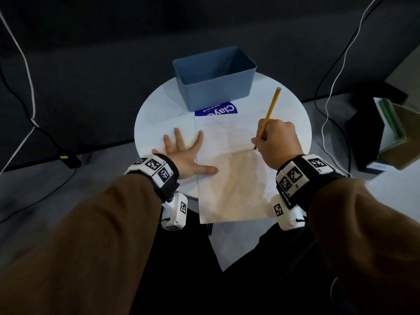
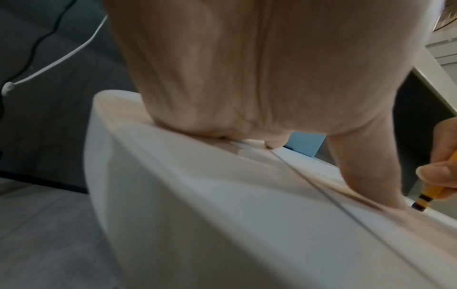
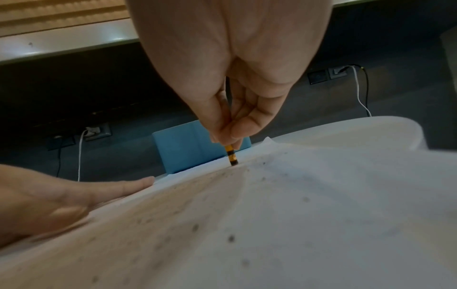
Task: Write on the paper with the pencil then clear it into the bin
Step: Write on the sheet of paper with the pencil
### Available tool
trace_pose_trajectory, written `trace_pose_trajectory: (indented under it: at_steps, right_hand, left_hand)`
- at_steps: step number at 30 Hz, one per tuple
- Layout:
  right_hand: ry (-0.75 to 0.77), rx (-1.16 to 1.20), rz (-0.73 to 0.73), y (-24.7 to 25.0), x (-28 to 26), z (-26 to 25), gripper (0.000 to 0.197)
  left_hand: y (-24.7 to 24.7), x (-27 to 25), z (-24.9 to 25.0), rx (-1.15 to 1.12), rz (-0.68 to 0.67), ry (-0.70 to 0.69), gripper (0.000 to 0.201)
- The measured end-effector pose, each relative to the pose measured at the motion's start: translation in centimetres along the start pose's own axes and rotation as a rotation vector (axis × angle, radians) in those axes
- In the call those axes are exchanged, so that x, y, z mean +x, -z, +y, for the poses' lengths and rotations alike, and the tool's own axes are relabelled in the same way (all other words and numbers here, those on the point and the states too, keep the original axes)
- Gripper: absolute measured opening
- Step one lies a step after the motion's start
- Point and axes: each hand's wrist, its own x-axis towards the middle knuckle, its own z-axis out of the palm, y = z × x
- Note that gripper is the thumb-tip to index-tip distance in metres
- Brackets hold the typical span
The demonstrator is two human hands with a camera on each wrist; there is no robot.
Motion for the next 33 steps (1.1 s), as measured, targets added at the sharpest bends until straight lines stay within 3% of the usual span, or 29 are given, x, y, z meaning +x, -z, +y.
trace_pose_trajectory:
  at_steps: [5, 14, 19, 24, 33]
  right_hand:
    - [-0.016, 0.017, 0.000, 0.0, 0.0, 0.3, 0.018]
    - [-0.060, 0.162, -0.042, 0.2, -0.1, -2.4, 0.013]
    - [0.035, 0.356, -0.197, -1.8, -0.8, -5.9, 0.006]
    - [-0.135, 0.716, -0.258, -2.5, -1.1, -6.3, 0.004]
    - [-0.266, 0.847, -0.264, -2.2, -1.1, -5.3, 0.014]
  left_hand:
    - [-0.1, -0.5, -0.3, -0.048, 0.046, -0.023, 0.105]
    - [-0.3, -0.6, -0.4, -0.029, 0.061, -0.030, 0.109]
    - [-0.3, -0.5, -0.5, -0.023, 0.066, -0.031, 0.114]
    - [-0.4, -0.4, -0.6, -0.036, 0.067, -0.045, 0.118]
    - [-0.3, -0.3, -0.5, -0.030, 0.050, -0.041, 0.117]
